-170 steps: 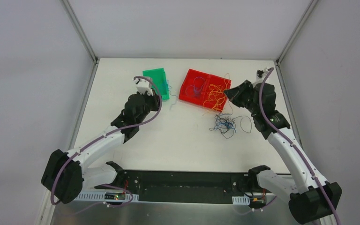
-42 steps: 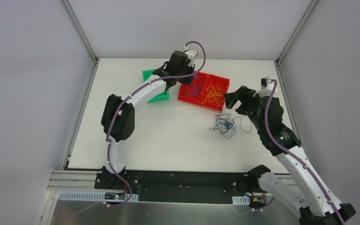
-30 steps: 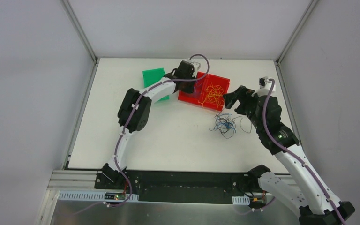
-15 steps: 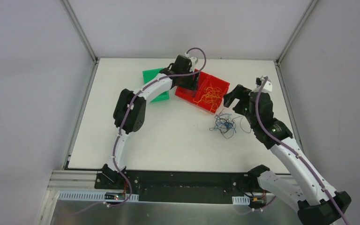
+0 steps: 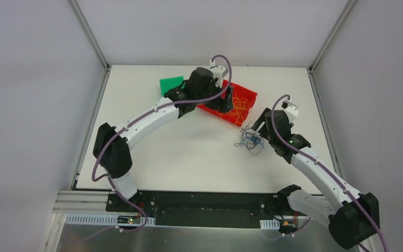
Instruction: Untangle the cables
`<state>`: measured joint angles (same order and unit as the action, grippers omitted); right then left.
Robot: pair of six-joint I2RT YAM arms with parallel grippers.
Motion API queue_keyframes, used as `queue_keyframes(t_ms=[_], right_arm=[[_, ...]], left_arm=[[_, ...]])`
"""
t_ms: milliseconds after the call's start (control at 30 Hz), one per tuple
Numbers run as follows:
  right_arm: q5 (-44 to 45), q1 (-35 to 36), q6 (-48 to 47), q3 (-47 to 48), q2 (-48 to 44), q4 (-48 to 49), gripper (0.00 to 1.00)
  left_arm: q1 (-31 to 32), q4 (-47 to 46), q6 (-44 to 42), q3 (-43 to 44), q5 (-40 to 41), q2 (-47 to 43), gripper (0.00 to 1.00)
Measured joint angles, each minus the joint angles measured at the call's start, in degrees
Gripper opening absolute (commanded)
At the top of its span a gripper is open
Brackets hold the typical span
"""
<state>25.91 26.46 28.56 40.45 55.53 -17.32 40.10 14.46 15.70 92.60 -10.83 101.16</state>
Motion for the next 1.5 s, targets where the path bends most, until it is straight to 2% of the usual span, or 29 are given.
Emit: queue_keyframes(t_ms=[67, 233, 433, 567, 733, 767, 833, 933, 1000, 1067, 1133, 1167, 1267, 1433, 1500], right_arm=[[-0.2, -0.2, 0.9, -0.1, 2.0, 0.1, 0.75], [-1.2, -0.5, 1.9, -1.1, 5.3, 1.7, 0.72], [-4.9, -0.9, 2.2, -1.1, 14.8, 4.0, 0.62], [-9.0, -0.9, 2.0, -1.1, 18.7, 5.2, 0.39], [-13.7, 0.6, 0.5, -1.1, 18.5, 7.1, 0.09], [-15.1, 1.2, 0.1, -1.2, 18.0, 7.6, 0.04], [-17.9, 2.3, -0.7, -1.2, 16.9, 8.6, 0.01], [-22.8, 4.0, -1.5, -1.2, 15.1, 9.4, 0.02], [-25.0, 5.4, -2.1, -1.2, 14.4, 9.4, 0.09], [-26.5, 6.4, -2.7, -1.2, 13.3, 9.0, 0.23], [-26.9, 6.8, -3.3, -1.2, 11.7, 8.3, 0.51], [-27.0, 6.8, -3.6, -1.2, 10.5, 8.0, 0.58], [-26.2, 6.8, -4.3, -1.3, 7.0, 7.3, 0.63], [-21.0, 6.8, -4.7, -1.6, 3.4, 6.4, 0.64], [-17.7, 6.8, -4.4, -1.6, 4.0, 5.8, 0.73]], left_arm=[[3.8, -1.1, 0.2, -5.7, 1.6, -3.6, 0.96], [10.6, -4.2, 0.6, -17.8, 3.8, -7.6, 0.96], [10.4, -9.0, -1.2, -33.7, 7.8, -12.3, 0.97], [10.1, -11.0, -2.9, -37.1, 9.8, -19.6, 0.97], [10.1, -16.9, -4.2, -37.9, 11.7, -26.0, 0.95], [10.1, -17.7, -4.5, -37.9, 11.6, -26.2, 0.95], [10.1, -18.6, -5.3, -37.9, 11.3, -25.8, 0.95], [10.1, -19.0, -7.2, -38.3, 10.3, -24.9, 0.95], [10.1, -19.9, -9.2, -39.0, 8.8, -24.4, 0.93], [10.1, -20.3, -11.2, -39.3, 7.3, -23.6, 0.92], [10.1, -21.5, -13.3, -39.3, 6.3, -21.9, 0.9], [10.1, -22.1, -14.1, -39.3, 6.0, -20.9, 0.89], [10.1, -22.5, -15.6, -39.0, 5.1, -17.5, 0.83], [10.1, -22.3, -16.7, -38.5, 4.5, -13.7, 0.81], [10.1, -22.2, -16.7, -38.0, 4.4, -13.0, 0.81]])
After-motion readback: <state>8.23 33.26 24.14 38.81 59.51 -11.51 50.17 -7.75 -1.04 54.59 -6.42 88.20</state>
